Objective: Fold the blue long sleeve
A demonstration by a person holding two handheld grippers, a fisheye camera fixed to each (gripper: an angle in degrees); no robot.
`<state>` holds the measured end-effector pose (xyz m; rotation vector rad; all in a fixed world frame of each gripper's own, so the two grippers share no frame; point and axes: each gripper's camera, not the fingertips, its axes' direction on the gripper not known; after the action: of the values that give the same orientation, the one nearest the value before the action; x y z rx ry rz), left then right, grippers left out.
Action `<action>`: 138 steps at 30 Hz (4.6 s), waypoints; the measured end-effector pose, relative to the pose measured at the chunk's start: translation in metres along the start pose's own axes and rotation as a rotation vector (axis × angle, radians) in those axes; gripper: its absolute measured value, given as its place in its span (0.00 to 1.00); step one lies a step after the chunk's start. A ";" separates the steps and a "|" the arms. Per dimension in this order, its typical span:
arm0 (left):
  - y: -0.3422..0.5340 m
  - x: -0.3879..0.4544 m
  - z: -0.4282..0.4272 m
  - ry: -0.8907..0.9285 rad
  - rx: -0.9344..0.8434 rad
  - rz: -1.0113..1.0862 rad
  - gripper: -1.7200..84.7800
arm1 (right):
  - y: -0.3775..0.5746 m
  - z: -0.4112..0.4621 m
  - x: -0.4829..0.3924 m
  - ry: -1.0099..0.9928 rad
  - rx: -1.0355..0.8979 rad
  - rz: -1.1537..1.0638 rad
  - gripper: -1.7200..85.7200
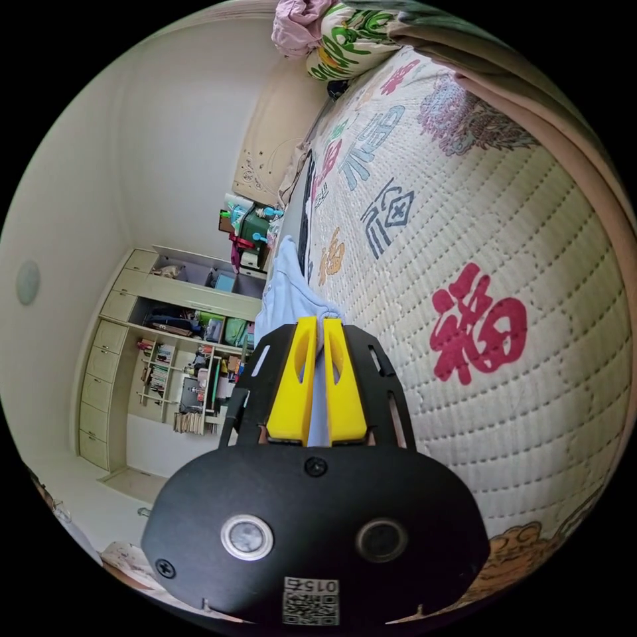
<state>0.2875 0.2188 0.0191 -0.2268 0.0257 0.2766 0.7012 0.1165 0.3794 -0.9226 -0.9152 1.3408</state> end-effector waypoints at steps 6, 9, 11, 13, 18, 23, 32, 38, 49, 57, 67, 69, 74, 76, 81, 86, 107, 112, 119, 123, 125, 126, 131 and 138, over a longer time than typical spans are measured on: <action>-0.018 -0.004 -0.010 0.079 -0.054 -0.044 0.05 | 0.004 0.002 0.012 0.011 -0.030 -0.005 0.02; -0.026 0.008 -0.019 0.039 -0.061 -0.020 0.05 | 0.009 0.005 0.017 0.017 -0.034 -0.006 0.02; -0.032 0.020 -0.027 0.012 -0.070 -0.005 0.06 | 0.014 0.007 0.025 0.001 -0.036 0.002 0.02; -0.035 0.024 -0.031 0.016 -0.072 -0.008 0.08 | 0.020 0.009 0.030 -0.004 -0.034 0.003 0.02; -0.039 0.031 -0.038 -0.023 -0.065 0.018 0.08 | 0.039 0.017 0.039 0.008 -0.019 -0.013 0.02; -0.047 0.058 -0.041 -0.113 -0.098 0.117 0.05 | 0.060 0.029 0.057 -0.021 -0.024 0.005 0.02; -0.018 0.063 -0.061 -0.073 -0.093 0.133 0.04 | 0.104 0.062 0.071 0.062 -0.036 -0.041 0.02; 0.007 0.049 -0.053 -0.056 -0.083 0.072 0.05 | 0.150 0.087 0.096 -0.020 -0.042 -0.029 0.02; 0.103 -0.107 -0.123 -0.016 0.208 -0.301 0.10 | 0.348 0.101 0.022 0.171 0.044 -0.434 0.02; 0.147 -0.176 -0.052 0.192 0.176 -0.426 0.12 | 0.639 0.251 -0.056 0.321 -0.515 -1.282 0.08; 0.204 -0.199 0.011 0.246 0.113 -0.450 0.08 | 0.761 0.378 -0.036 0.471 -0.886 -1.470 0.09; 0.217 -0.203 0.016 0.258 0.122 -0.455 0.07 | 0.774 0.390 -0.035 0.488 -0.893 -1.457 0.07; 0.251 -0.205 0.025 0.241 0.123 -0.435 0.04 | 0.808 0.412 -0.027 0.559 -0.857 -1.462 0.03; 0.263 -0.202 0.021 0.198 0.149 -0.423 0.03 | 0.811 0.417 -0.026 0.556 -0.852 -1.433 0.02; 0.287 -0.192 0.036 0.115 0.119 -0.377 0.03 | 0.822 0.442 -0.011 0.575 -0.860 -1.346 0.02; 0.327 -0.197 0.047 0.140 0.121 -0.347 0.04 | 0.825 0.457 -0.003 0.571 -0.831 -1.277 0.03; 0.597 -0.573 -0.030 0.125 0.572 -1.069 0.17 | 0.659 0.439 -0.062 -0.037 -0.356 -0.218 0.01; 0.631 -0.632 -0.020 0.153 0.693 -1.241 0.17 | 0.670 0.440 -0.151 -0.291 -0.230 -0.268 0.01; 0.625 -0.654 -0.004 0.099 0.839 -1.345 0.20 | 0.664 0.456 -0.184 -0.385 -0.201 -0.303 0.01; 0.606 -0.659 0.001 0.068 0.833 -1.374 0.18 | 0.652 0.473 -0.170 -0.429 -0.249 -0.250 0.01; 0.600 -0.661 0.006 0.080 0.844 -1.422 0.15 | 0.649 0.478 -0.169 -0.438 -0.246 -0.273 0.01; 0.598 -0.661 0.007 0.083 0.846 -1.429 0.14 | 0.648 0.478 -0.168 -0.437 -0.241 -0.271 0.01; 0.548 -0.646 -0.001 0.017 0.802 -1.407 0.04 | 0.648 0.478 -0.163 -0.436 -0.225 -0.314 0.01; 0.342 -0.441 -0.087 -0.303 0.814 -0.346 0.02 | 0.677 0.459 -0.157 -0.388 -0.166 -0.547 0.02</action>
<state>-0.2297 0.4018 -0.1155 0.6176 -0.1979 -0.0609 0.0191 -0.0204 -0.0788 -0.4780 -1.4732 0.9872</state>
